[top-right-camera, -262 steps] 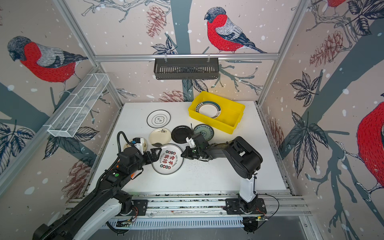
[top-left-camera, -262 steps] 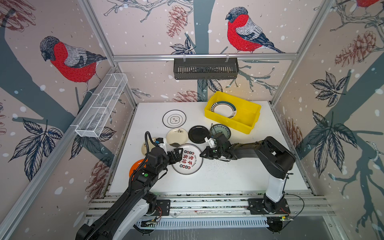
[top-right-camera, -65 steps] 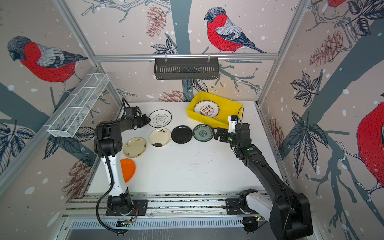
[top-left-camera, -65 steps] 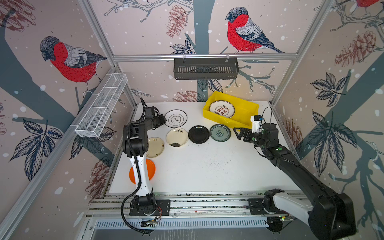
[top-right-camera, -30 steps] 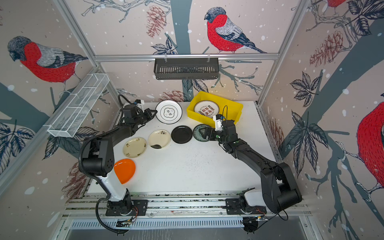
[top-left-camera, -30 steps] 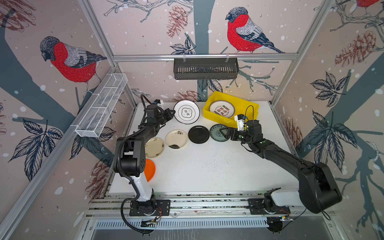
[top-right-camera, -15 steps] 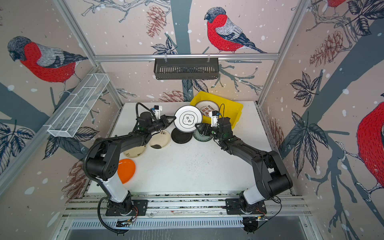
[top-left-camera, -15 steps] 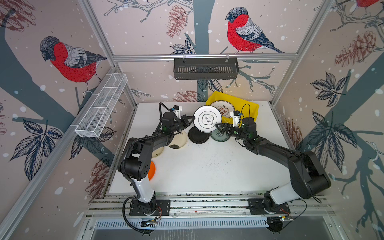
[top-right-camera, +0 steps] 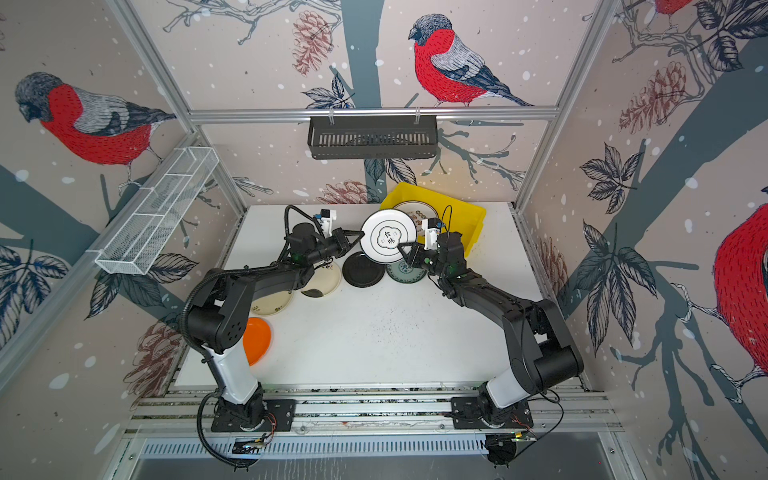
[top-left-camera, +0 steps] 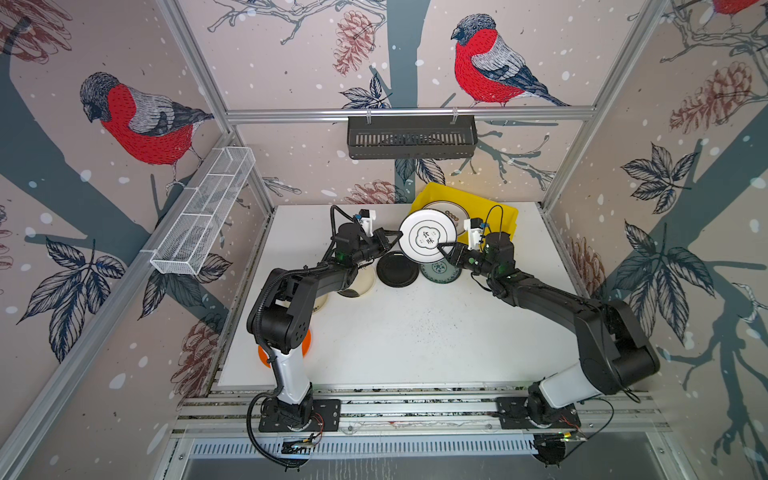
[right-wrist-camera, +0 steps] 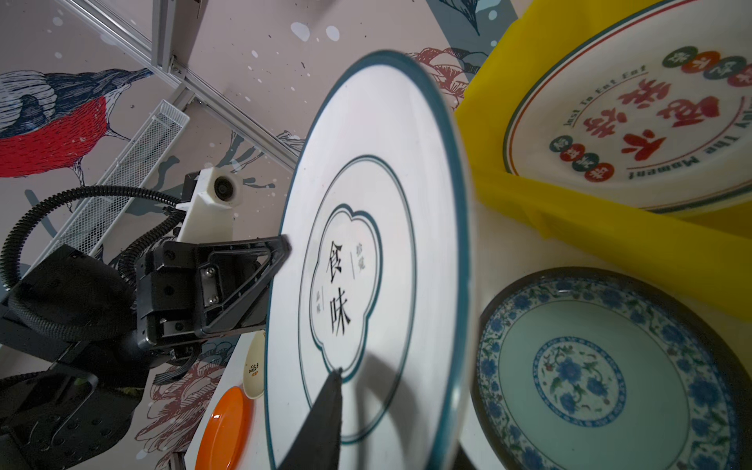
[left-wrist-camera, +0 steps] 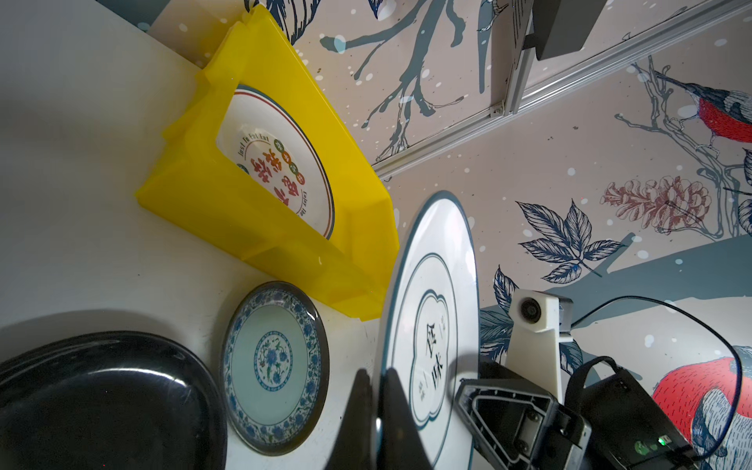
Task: Place the plates into the plastic bin on the countertop
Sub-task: 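Lift the teal-rimmed plate upright with the left gripper while the right gripper grasps it, then carry the plate into the bin with the right gripper while the left releases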
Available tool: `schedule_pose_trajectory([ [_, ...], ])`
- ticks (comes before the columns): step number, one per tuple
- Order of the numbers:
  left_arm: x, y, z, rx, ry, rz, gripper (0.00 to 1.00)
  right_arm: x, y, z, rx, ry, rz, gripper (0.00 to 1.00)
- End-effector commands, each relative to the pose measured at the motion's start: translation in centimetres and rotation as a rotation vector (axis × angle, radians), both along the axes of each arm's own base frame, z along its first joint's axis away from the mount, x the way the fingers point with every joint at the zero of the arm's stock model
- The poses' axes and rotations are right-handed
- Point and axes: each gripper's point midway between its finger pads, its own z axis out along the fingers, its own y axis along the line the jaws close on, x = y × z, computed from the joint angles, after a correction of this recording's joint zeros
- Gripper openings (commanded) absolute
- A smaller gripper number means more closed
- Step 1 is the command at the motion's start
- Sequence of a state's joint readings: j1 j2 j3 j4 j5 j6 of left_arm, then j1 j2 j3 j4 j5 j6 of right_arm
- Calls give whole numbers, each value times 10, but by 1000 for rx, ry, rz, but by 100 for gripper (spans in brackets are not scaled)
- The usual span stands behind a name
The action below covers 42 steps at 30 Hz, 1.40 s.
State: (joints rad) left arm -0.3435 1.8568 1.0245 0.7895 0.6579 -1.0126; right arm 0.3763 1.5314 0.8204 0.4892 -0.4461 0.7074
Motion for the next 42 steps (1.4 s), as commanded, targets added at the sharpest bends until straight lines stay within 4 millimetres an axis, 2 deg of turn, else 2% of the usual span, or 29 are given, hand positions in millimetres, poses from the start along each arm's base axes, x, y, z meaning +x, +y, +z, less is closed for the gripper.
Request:
schedule_pose_trajectory([
  [1, -2, -5, 19, -41, -67, -25, 0, 5, -2, 14, 26, -48, -11, 20],
  [4, -2, -8, 18, -34, -68, -29, 0, 8, -4, 13, 40, -32, -17, 4],
  [6, -2, -8, 16, -25, -69, -32, 0, 11, -4, 12, 43, -12, -21, 2],
  [7, -2, -8, 16, -20, -76, -31, 7, 13, -4, 12, 45, -5, -22, 1],
  [8, -1, -8, 17, -18, -84, -30, 25, 14, -4, 12, 47, -2, -23, 1],
  [9, -1, -8, 19, -14, -93, -28, 56, 17, -5, 14, 52, -1, -26, 1],
  [10, -1, -7, 22, -10, -106, -27, 97, 20, -8, 15, 55, 3, -38, 0],
  [19, -6, 11, 34, 186, -176, 54, 98, 64, -58, 35, 82, 10, -228, 0],
  [25, -21, 21, 35, 254, -199, 75, 98, 111, -96, 24, 13, 19, -389, 0],
  [28, -26, 24, 36, 293, -203, 77, 98, 138, -108, 7, -47, 57, -442, 0],
  [32, -35, 34, 29, 429, -214, 102, 98, 167, -108, -15, -106, 89, -449, 0],
  [34, -39, 39, 31, 484, -236, 123, 98, 179, -104, -26, -131, 106, -444, 0],
  [42, -45, 46, 40, 522, -254, 140, 98, 216, -89, -69, -229, 178, -426, 0],
])
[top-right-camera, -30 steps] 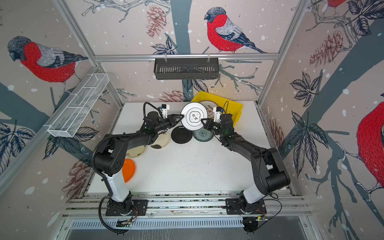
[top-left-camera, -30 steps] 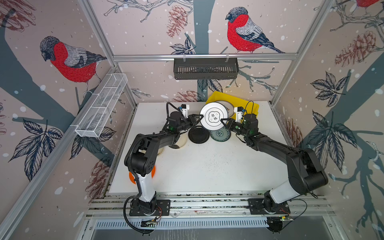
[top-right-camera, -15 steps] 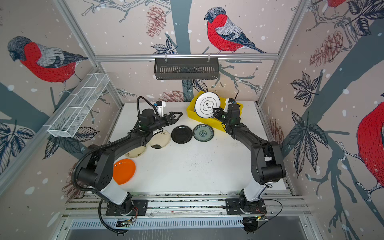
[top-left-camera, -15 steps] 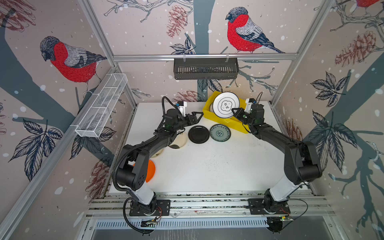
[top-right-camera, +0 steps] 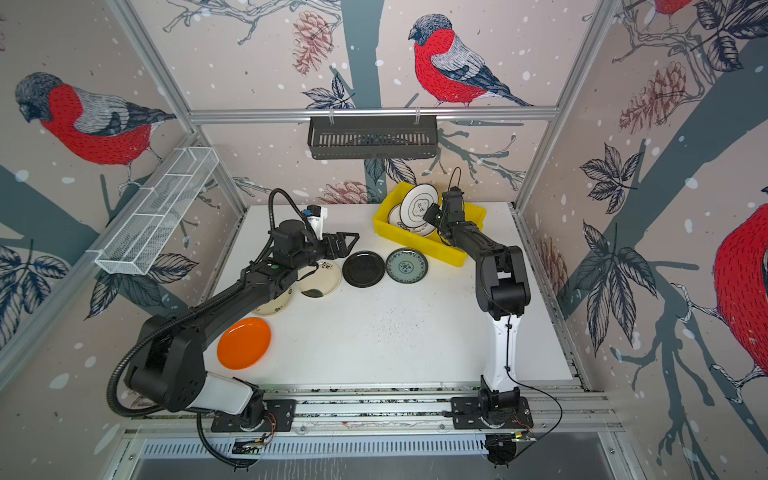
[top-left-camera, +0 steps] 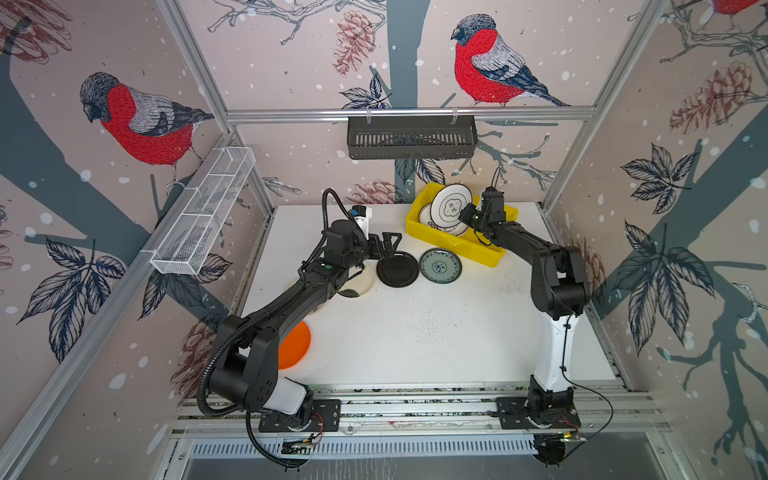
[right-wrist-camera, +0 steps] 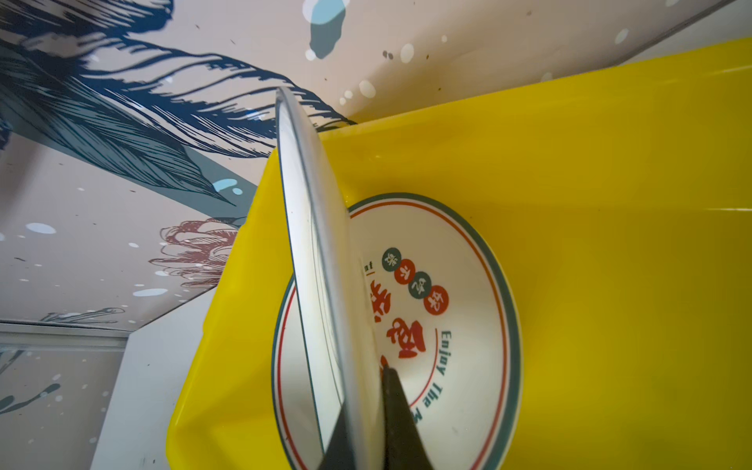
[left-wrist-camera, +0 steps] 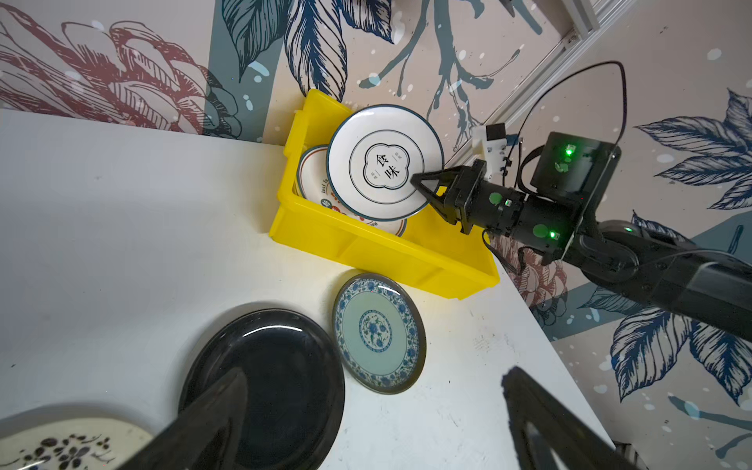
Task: Place the plates into the plastic bin on the countertop
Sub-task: 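Carry the plate into the bin with the right gripper while the left releases, then open the right gripper to drop the plate flat in the bin, then move the right gripper to the blue-floral plate's edge nearest the robot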
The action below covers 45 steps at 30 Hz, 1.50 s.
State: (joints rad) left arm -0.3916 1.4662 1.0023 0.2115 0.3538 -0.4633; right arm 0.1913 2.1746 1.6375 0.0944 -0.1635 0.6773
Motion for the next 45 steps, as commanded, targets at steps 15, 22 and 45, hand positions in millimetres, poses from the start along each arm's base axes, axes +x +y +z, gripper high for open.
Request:
schedule_pose_trajectory([
  [15, -13, 61, -23, 172, 34, 270, 98, -3, -1, 3, -76, 32, 31, 86],
  [22, -13, 71, -23, 170, 28, 318, 98, -43, -22, 51, -221, -15, -9, 100],
  [45, -24, 42, -32, 4, -2, 193, 98, -219, -2, 87, 108, -162, 222, 100],
])
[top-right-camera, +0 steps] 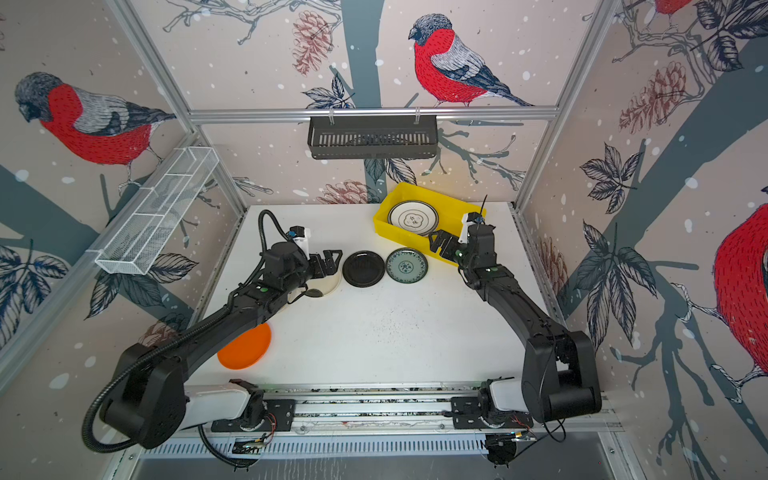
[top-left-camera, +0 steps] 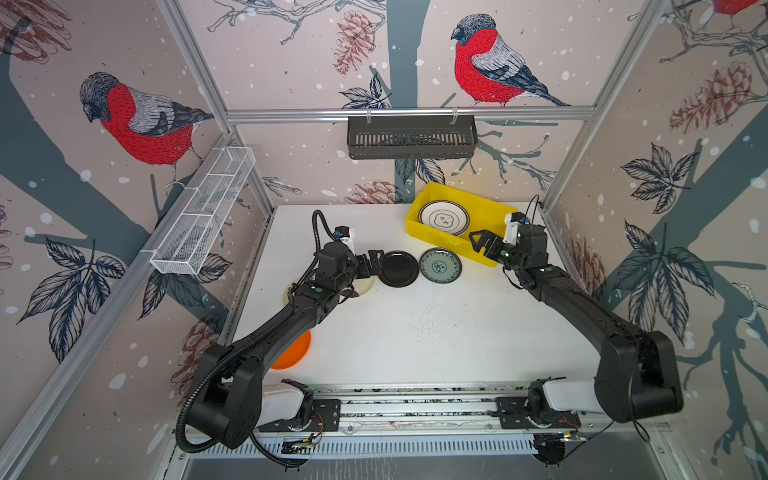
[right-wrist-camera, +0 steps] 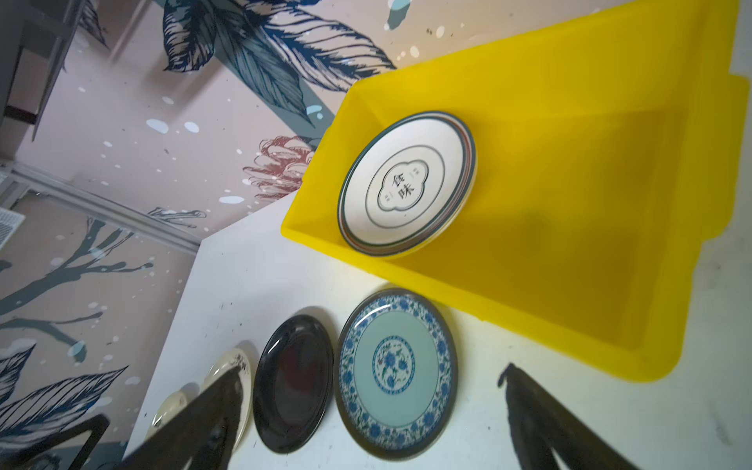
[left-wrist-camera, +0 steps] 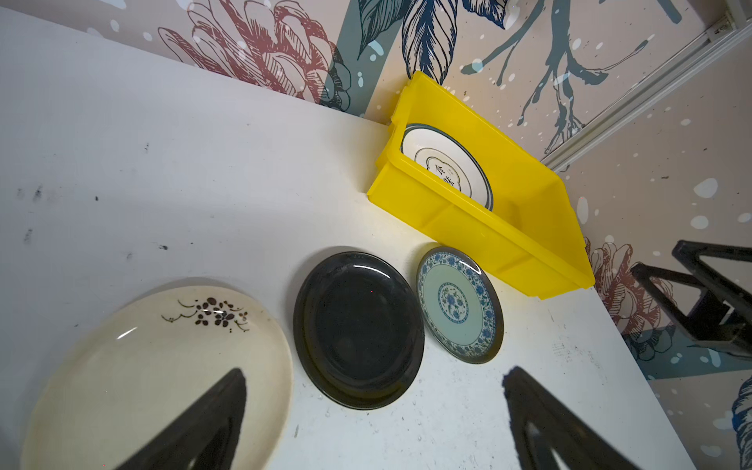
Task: Place the plates into the plastic bin on the countertop
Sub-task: 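Move the right gripper to the blue-floral plate's edge nearest the robot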
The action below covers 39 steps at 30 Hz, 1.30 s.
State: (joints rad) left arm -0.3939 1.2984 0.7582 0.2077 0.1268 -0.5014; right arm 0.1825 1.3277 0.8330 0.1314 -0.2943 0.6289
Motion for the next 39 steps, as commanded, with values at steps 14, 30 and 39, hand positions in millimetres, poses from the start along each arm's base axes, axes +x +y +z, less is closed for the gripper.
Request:
schedule_pose_trajectory([
  [14, 9, -19, 12, -80, -70, -64, 98, -94, 64, -68, 73, 89, 264, 99],
  [30, -4, -16, 1, -77, -51, -65, 98, -54, 59, -133, 72, 261, 130, 75],
  [39, -4, -18, 2, -59, -43, -85, 98, -41, 48, -151, 64, 319, 75, 73],
])
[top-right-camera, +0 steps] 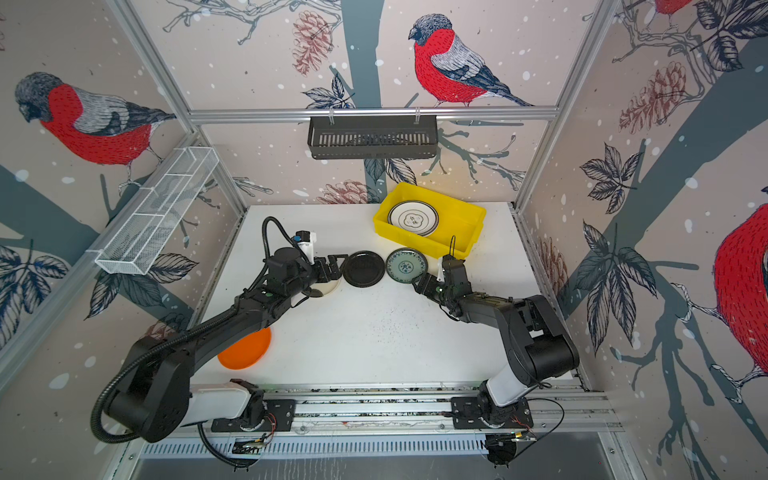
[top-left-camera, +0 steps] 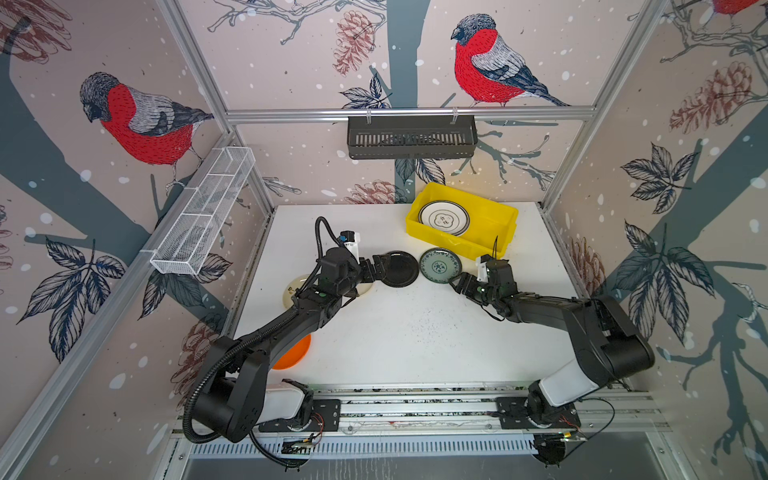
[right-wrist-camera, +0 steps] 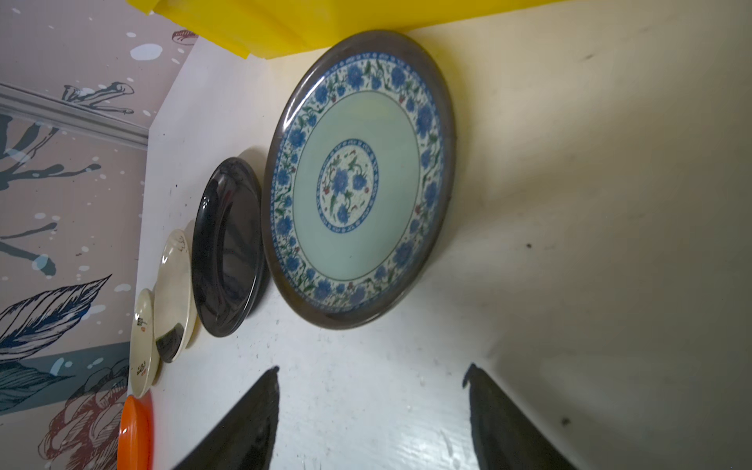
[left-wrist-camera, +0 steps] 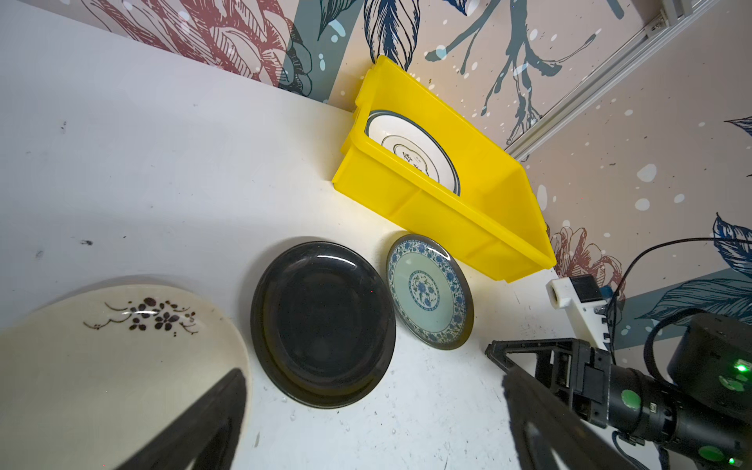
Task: Place the plates into the plastic bin on the countertop
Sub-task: 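Move the right gripper to the blue-floral plate's edge nearest the robot, then lower the right gripper onto the blue-floral plate's rim and close it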
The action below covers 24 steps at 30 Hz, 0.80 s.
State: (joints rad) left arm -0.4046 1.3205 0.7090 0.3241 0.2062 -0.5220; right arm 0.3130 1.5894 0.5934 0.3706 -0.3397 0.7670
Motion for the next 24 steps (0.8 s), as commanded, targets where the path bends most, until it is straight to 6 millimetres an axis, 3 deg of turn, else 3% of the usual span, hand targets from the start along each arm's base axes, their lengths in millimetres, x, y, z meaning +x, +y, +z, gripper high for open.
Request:
schedule_pose_trajectory([
  [1, 1, -1, 7, 1, -27, -6, 98, 9, -1, 0, 5, -5, -21, 72],
  [24, -7, 13, 10, 40, -55, 35, 98, 23, 4, -8, -7, 37, -37, 69],
])
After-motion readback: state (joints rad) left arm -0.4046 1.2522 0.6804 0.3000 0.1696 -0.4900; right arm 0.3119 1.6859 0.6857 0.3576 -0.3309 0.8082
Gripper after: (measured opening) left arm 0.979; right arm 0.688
